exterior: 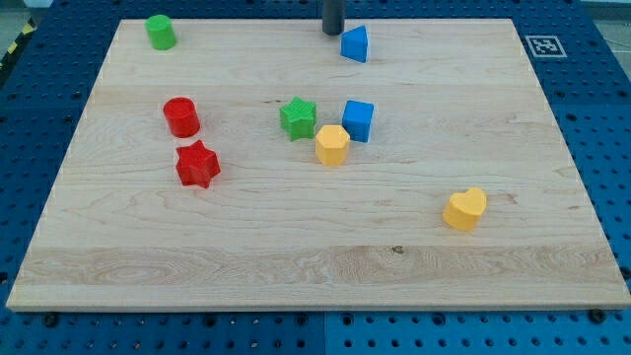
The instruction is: Move red circle towards the top centre
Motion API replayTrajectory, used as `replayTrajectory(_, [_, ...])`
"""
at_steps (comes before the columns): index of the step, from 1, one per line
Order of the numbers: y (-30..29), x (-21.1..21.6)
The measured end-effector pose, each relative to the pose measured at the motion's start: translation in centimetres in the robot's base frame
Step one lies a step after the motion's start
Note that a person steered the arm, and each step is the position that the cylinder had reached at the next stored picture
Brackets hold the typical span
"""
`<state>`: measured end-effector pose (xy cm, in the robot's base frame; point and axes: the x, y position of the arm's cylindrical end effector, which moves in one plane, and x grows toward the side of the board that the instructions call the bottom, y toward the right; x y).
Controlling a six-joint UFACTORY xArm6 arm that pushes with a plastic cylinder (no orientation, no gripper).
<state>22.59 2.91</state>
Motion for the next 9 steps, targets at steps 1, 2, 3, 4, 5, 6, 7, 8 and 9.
replayTrajectory(1, [3.0, 0.6])
replayTrajectory(2, [5.0, -0.5])
replayTrajectory(3, [5.4, 2.9])
replayTrajectory(4, [4.9, 5.8])
replayTrajectory(5, [4.7, 9.4])
replayTrajectory(6, [3.4, 10.2])
replayTrajectory(7, [2.4, 5.7])
replayTrajectory(8, [1.7, 3.7])
replayTrajectory(9, [-0.4, 4.8])
